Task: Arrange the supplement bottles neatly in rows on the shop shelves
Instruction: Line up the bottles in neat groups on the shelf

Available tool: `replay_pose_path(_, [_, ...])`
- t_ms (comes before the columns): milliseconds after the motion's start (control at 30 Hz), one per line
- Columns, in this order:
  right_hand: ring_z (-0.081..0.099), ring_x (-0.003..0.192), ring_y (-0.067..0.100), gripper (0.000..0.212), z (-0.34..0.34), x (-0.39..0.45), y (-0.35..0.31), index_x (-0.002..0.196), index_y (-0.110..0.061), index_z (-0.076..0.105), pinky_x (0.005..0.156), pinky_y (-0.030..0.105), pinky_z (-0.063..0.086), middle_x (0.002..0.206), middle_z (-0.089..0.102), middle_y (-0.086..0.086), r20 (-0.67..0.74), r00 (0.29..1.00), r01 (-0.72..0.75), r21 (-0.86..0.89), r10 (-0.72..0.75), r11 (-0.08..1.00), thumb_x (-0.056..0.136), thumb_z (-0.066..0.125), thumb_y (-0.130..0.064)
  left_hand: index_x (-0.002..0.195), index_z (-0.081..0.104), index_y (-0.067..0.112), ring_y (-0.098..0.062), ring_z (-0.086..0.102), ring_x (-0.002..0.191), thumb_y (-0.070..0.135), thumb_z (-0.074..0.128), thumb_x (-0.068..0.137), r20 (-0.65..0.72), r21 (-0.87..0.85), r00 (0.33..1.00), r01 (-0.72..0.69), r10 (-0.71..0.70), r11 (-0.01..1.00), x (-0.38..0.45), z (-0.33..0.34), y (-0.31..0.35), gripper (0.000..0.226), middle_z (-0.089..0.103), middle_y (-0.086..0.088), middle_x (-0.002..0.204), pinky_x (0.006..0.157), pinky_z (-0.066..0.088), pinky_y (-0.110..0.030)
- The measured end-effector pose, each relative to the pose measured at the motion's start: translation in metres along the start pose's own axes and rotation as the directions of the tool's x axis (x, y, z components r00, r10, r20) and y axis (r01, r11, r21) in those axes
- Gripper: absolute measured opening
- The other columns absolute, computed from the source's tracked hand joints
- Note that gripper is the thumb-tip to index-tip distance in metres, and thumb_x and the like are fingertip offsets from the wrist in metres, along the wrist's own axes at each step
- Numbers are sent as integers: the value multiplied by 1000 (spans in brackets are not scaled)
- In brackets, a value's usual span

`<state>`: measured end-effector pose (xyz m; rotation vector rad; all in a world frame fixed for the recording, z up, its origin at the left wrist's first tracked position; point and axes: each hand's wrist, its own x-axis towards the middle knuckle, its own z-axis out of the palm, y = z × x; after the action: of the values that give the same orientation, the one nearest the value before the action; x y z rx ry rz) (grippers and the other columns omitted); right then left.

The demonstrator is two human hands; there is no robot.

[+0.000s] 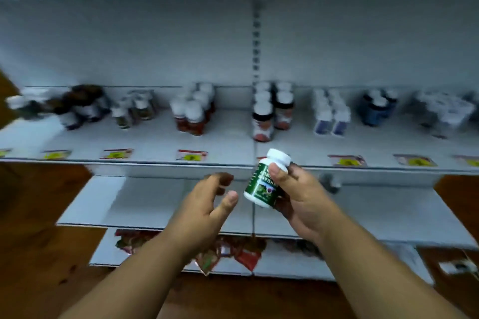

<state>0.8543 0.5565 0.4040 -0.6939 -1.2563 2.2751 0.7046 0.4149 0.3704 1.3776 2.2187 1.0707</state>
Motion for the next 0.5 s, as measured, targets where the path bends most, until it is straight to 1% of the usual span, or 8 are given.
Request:
replay_pose_path(67, [68, 86, 18, 45, 66, 23, 23, 114, -19, 62, 84, 42, 58, 96, 71, 2, 59, 998, -10, -44, 13, 999, 70, 69, -28, 131, 42, 44, 7, 50, 110, 73, 40, 84, -71, 52, 995, 69, -65, 996, -25, -58, -42, 55, 53, 21, 123, 90, 50, -34])
replay_pose_path(133, [68, 87, 20, 41, 133, 43, 52, 110, -18, 63, 85, 44, 56, 95, 71, 3, 94, 995, -21, -53, 26, 998, 70, 69, -27, 130, 41, 45, 6, 51, 108, 70, 47, 78, -102, 118, 990, 112, -100, 987, -47, -118, -83, 58, 51, 25, 122, 89, 50, -29])
replay_pose_path(233, [65, 89, 22, 42, 230, 73, 96, 108, -18, 62, 93, 51, 50, 95, 70, 4, 161, 984, -65, -83, 77, 994, 69, 71, -30, 133, 42, 39, 3, 53, 107, 62, 60, 80, -155, 216, 976, 184, -152, 959, -77, -202, -143, 61, 49, 21, 126, 88, 50, -23])
replay_pose_path(267, [65, 91, 23, 44, 259, 81, 108, 110, -18, 62, 93, 51, 50, 96, 69, 4, 182, 979, -78, -104, 96, 991, 69, 71, -31, 134, 42, 36, 3, 53, 106, 58, 63, 81, -171, 229, 969, 214, -177, 949, -84, -228, -159, 61, 49, 19, 126, 88, 50, -23])
replay_pose_path(333, [66, 93, 25, 49, 309, 101, 125, 117, -17, 59, 85, 49, 53, 102, 68, 8, 218, 968, -97, -115, 121, 989, 72, 70, -32, 134, 43, 35, 2, 53, 106, 55, 65, 83, -211, 235, 956, 250, -202, 939, -91, -273, -189, 60, 50, 20, 126, 87, 49, -22])
replay_pose_path(367, [66, 93, 26, 47, 330, 111, 132, 119, -17, 58, 81, 46, 54, 104, 68, 9, 235, 964, -100, -121, 126, 988, 75, 69, -31, 134, 43, 36, 2, 52, 106, 55, 65, 83, -227, 239, 952, 258, -204, 936, -91, -290, -202, 59, 50, 21, 125, 87, 48, -20])
replay_pose_path(433, [67, 90, 24, 35, 365, 135, 141, 118, -16, 59, 76, 42, 55, 100, 69, 9, 262, 957, -86, -164, 127, 983, 84, 65, -26, 134, 42, 37, 3, 52, 107, 58, 61, 83, -237, 228, 948, 268, -213, 936, -84, -317, -229, 58, 49, 23, 124, 86, 47, -19])
replay_pose_path(500, [69, 86, 25, 30, 393, 165, 151, 115, -15, 59, 73, 40, 57, 97, 71, 12, 278, 954, -46, -226, 110, 973, 87, 64, -24, 133, 42, 39, 3, 52, 107, 66, 54, 80, -245, 181, 942, 275, -228, 944, -69, -337, -257, 61, 50, 24, 123, 88, 48, -20])
